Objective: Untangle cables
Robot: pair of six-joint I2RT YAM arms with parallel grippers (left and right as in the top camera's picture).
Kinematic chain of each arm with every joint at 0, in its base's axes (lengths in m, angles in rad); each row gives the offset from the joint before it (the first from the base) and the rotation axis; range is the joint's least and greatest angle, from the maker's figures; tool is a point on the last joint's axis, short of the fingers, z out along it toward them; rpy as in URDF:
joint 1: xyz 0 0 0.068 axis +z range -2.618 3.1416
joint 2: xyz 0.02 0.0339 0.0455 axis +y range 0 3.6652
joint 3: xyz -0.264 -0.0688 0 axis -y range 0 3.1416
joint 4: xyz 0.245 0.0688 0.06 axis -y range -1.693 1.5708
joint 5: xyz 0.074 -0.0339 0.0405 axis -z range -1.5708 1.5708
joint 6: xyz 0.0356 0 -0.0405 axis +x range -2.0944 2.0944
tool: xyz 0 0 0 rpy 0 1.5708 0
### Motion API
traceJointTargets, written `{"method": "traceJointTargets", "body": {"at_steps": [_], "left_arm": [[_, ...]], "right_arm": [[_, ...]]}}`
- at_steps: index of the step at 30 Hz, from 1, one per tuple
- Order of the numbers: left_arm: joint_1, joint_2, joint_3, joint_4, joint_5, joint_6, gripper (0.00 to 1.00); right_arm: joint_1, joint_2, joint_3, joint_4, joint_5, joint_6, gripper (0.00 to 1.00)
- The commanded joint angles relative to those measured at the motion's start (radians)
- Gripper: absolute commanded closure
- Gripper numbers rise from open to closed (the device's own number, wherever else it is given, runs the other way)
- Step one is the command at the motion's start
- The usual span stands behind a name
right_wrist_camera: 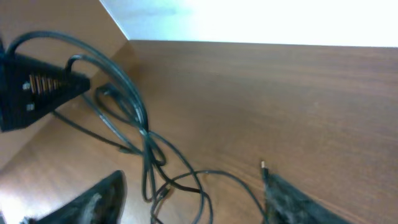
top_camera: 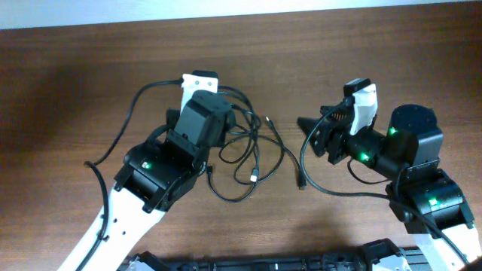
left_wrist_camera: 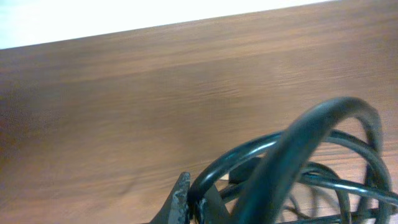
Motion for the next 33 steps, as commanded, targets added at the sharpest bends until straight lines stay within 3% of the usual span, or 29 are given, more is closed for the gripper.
{"method": "traceJointTargets", "body": {"at_steps": [1, 5, 7, 8, 10, 12, 18, 22, 25, 30, 33], "left_arm": [[-0.002, -0.015, 0.001, 0.09, 0.278, 0.011, 1.0], [-0.002, -0.015, 0.001, 0.186, 0.465, 0.011, 1.0], [-0.002, -0.015, 0.001, 0.195, 0.474, 0.008, 1.0], [-0.002, -0.015, 0.001, 0.195, 0.474, 0.008, 1.0], [-0.002, -0.015, 0.001, 0.195, 0.474, 0.008, 1.0], [-0.001, -0.015, 0.001, 0.189, 0.442, 0.008, 1.0], [-0.001, 0.0, 0.001, 0.112, 0.216, -0.036, 1.0], [-0.001, 0.007, 0.001, 0.064, 0.195, -0.071, 1.0], [0.014, 0.006, 0.001, 0.046, 0.172, -0.079, 1.0], [0.077, 0.003, 0.001, -0.006, 0.132, -0.125, 1.0], [0.102, 0.001, 0.001, -0.011, 0.132, -0.122, 1.0]], "right_arm": [[-0.002, 0.014, 0.008, -0.024, -0.132, -0.175, 0.2], [-0.002, 0.064, 0.008, -0.029, -0.161, -0.193, 0.2], [-0.002, 0.083, 0.008, -0.028, -0.185, -0.194, 0.21], [-0.002, 0.093, 0.008, -0.026, -0.207, -0.194, 0.26], [-0.002, 0.108, 0.008, -0.026, -0.217, -0.194, 0.55], [-0.002, 0.116, 0.008, -0.016, -0.217, -0.193, 0.96], [-0.002, 0.116, 0.008, -0.003, -0.271, -0.193, 0.96], [-0.003, 0.116, 0.008, 0.007, -0.257, -0.187, 0.96], [-0.003, 0.116, 0.008, -0.001, -0.133, -0.081, 0.95], [-0.003, 0.116, 0.008, -0.08, 0.148, 0.071, 0.82], [-0.003, 0.116, 0.008, -0.115, 0.212, 0.081, 0.71]]}}
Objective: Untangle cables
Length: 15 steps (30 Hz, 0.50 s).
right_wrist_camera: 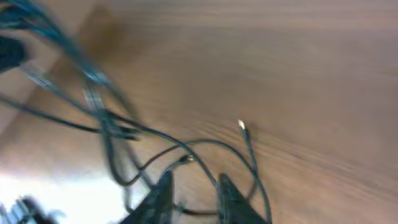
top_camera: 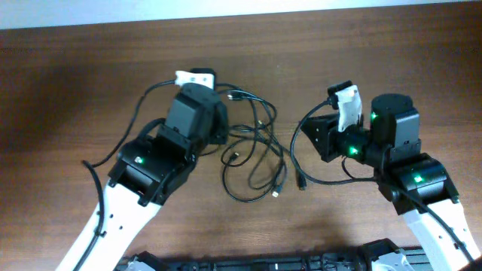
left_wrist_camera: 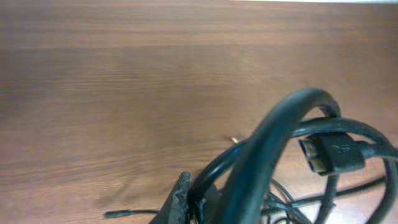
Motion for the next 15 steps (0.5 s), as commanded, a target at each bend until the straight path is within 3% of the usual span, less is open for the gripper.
{"method": "traceJointTargets", "body": {"at_steps": [1, 3, 5, 6, 7, 9, 11, 15], "left_arm": [[0.03, -0.004, 0.003, 0.001, -0.04, 0.006, 0.94], [0.032, -0.004, 0.003, 0.002, -0.04, 0.082, 0.85], [0.031, -0.004, 0.003, 0.002, -0.039, 0.156, 0.81], [0.031, -0.004, 0.003, 0.005, -0.036, 0.179, 0.83], [0.031, -0.004, 0.003, 0.006, -0.036, 0.18, 0.89], [0.031, -0.004, 0.003, 0.01, -0.005, 0.18, 0.96], [0.031, -0.004, 0.003, 0.023, 0.079, 0.237, 0.96], [0.032, -0.004, 0.003, 0.027, 0.097, 0.27, 0.69]], "right_arm": [[-0.003, 0.002, 0.008, -0.028, 0.17, 0.069, 0.66], [-0.003, 0.002, 0.008, -0.038, 0.17, 0.068, 0.62], [-0.003, 0.002, 0.008, -0.036, 0.169, 0.069, 0.49], [-0.002, 0.002, 0.008, -0.037, 0.158, 0.068, 0.38], [-0.002, 0.002, 0.008, -0.036, 0.142, 0.063, 0.35], [-0.002, 0.002, 0.008, -0.024, 0.014, -0.043, 0.33], [-0.002, 0.002, 0.008, -0.012, -0.095, -0.14, 0.33], [-0.002, 0.002, 0.008, -0.007, -0.101, -0.143, 0.32]]}}
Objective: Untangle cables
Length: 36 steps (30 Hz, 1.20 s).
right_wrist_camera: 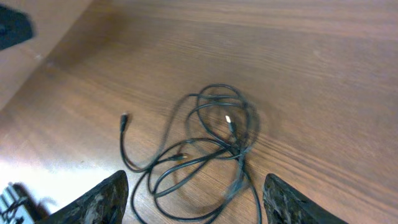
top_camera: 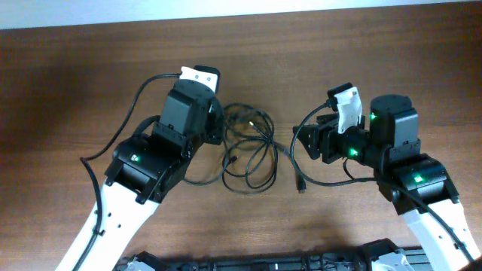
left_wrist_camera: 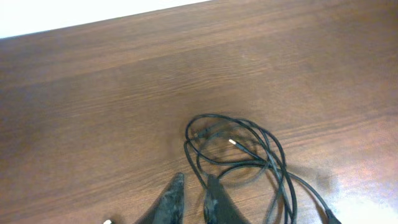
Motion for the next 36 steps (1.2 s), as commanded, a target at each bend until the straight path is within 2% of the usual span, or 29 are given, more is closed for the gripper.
{"method": "traceJointTargets", "body": {"at_steps": [1, 3, 5, 6, 10, 14, 17, 19, 28, 36], "left_arm": [[0.005, -0.004, 0.003, 0.004, 0.044, 0.051, 0.57], [0.005, -0.004, 0.003, 0.004, 0.043, 0.051, 0.48], [0.005, -0.004, 0.003, 0.003, 0.042, 0.05, 0.07], [0.005, -0.004, 0.003, 0.003, 0.037, 0.047, 0.01], [0.02, -0.004, 0.003, -0.011, -0.047, -0.063, 0.01], [0.112, -0.004, 0.003, -0.06, -0.019, -0.201, 0.01], [0.193, -0.005, 0.003, -0.086, 0.065, -0.18, 0.01], [0.223, -0.006, 0.003, -0.103, 0.069, -0.151, 0.01], [0.26, -0.006, 0.003, -0.117, 0.068, -0.153, 0.01], [0.26, -0.006, 0.003, -0.135, 0.068, -0.153, 0.01]], "right_arm": [[-0.002, 0.002, 0.008, -0.003, -0.064, -0.055, 0.31], [-0.002, 0.002, 0.008, -0.014, -0.063, -0.055, 0.28], [-0.002, 0.002, 0.008, -0.014, -0.056, -0.055, 0.25], [-0.002, 0.002, 0.008, -0.013, -0.056, -0.054, 0.23], [-0.002, 0.011, 0.008, -0.013, -0.056, 0.002, 0.16], [-0.002, 0.069, 0.008, -0.001, -0.057, 0.111, 0.15], [-0.001, 0.14, 0.008, 0.014, -0.069, 0.129, 0.15], [-0.001, 0.189, 0.008, 0.041, -0.101, 0.128, 0.15], [0.02, 0.429, 0.008, 0.399, -0.232, 0.234, 0.13], [0.08, 0.677, 0.008, 0.44, -0.214, 0.232, 0.12]]}}
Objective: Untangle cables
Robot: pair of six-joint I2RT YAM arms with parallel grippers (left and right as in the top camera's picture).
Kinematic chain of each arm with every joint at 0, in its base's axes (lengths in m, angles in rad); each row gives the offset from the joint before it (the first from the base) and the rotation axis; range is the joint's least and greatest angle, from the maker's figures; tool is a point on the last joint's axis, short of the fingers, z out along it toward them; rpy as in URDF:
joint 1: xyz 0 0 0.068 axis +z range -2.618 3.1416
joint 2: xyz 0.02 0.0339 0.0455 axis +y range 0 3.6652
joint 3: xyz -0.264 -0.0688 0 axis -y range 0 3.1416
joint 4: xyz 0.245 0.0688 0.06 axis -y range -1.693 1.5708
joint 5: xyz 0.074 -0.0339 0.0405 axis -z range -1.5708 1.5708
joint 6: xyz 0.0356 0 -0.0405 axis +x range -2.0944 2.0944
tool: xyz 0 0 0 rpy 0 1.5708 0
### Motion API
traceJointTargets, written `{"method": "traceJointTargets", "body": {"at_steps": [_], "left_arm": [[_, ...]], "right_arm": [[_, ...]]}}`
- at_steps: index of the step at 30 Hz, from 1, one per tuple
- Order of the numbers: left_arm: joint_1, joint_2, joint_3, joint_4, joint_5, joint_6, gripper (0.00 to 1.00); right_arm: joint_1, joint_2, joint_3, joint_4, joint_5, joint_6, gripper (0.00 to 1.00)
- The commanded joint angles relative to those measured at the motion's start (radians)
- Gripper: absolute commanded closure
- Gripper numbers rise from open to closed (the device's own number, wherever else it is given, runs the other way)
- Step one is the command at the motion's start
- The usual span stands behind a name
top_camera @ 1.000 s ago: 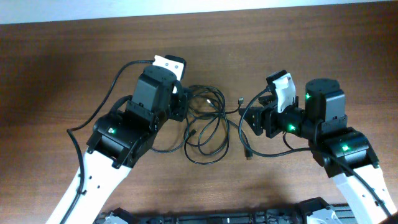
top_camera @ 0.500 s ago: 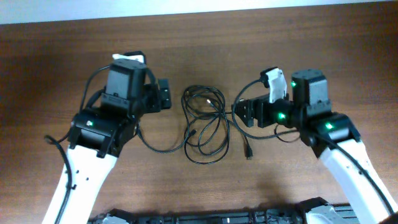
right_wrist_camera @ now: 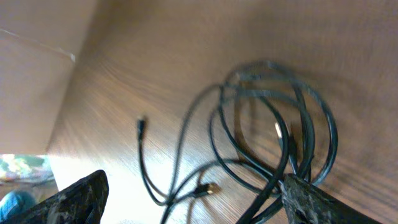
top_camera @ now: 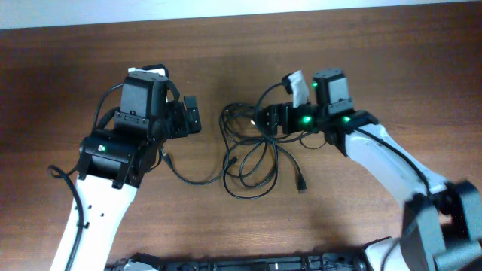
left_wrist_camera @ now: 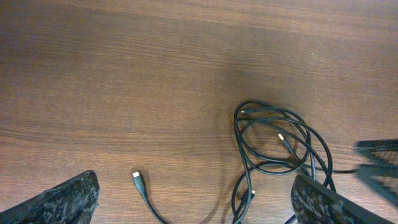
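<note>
Several thin black cables lie in a tangle (top_camera: pixel 252 150) of loops mid-table, also seen in the left wrist view (left_wrist_camera: pixel 273 143) and the right wrist view (right_wrist_camera: pixel 273 124). One cable end with a plug (top_camera: pixel 162 156) (left_wrist_camera: pixel 138 180) trails out to the left. Another plug (top_camera: pixel 301 183) lies at the lower right. My left gripper (top_camera: pixel 190 117) (left_wrist_camera: pixel 196 202) is open, left of the tangle and apart from it. Low over the tangle's upper right edge, my right gripper (top_camera: pixel 267 119) (right_wrist_camera: pixel 193 202) is open, with strands lying between its fingers (right_wrist_camera: pixel 317 202).
The dark wood table (top_camera: pixel 361 218) runs to a pale far edge (top_camera: pixel 301 7). The arms' own black cables hang by the left arm (top_camera: pixel 60 177). The right arm (top_camera: pixel 392 162) reaches in from the lower right.
My left gripper has opened and drawn back to the left of the tangle. The right gripper has moved left onto the tangle's upper right edge, still open. One cable end now trails left.
First my left gripper was shut on raised cable loops and the right stood open at the right. Then the left still held them, the right fingers close together. Later the tangle lay on the table, left shut and empty, right open. Now both are open.
</note>
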Motion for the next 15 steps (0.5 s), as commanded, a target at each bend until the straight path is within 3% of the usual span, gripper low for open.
{"method": "traceJointTargets", "body": {"at_steps": [1, 9, 12, 15], "left_arm": [[0.005, -0.006, 0.003, -0.002, 0.008, -0.003, 0.01], [0.005, -0.006, 0.003, -0.002, 0.007, -0.003, 0.01], [0.005, -0.006, 0.003, -0.002, 0.008, -0.003, 0.01], [0.005, -0.006, 0.003, -0.002, 0.007, -0.003, 0.01]], "right_arm": [[0.014, 0.105, 0.007, -0.002, -0.012, 0.006, 0.12], [0.018, 0.192, 0.007, -0.024, -0.116, -0.051, 0.13], [0.018, 0.192, 0.007, -0.024, -0.109, -0.059, 0.21], [0.018, 0.192, 0.007, -0.019, -0.053, -0.058, 0.23]]}}
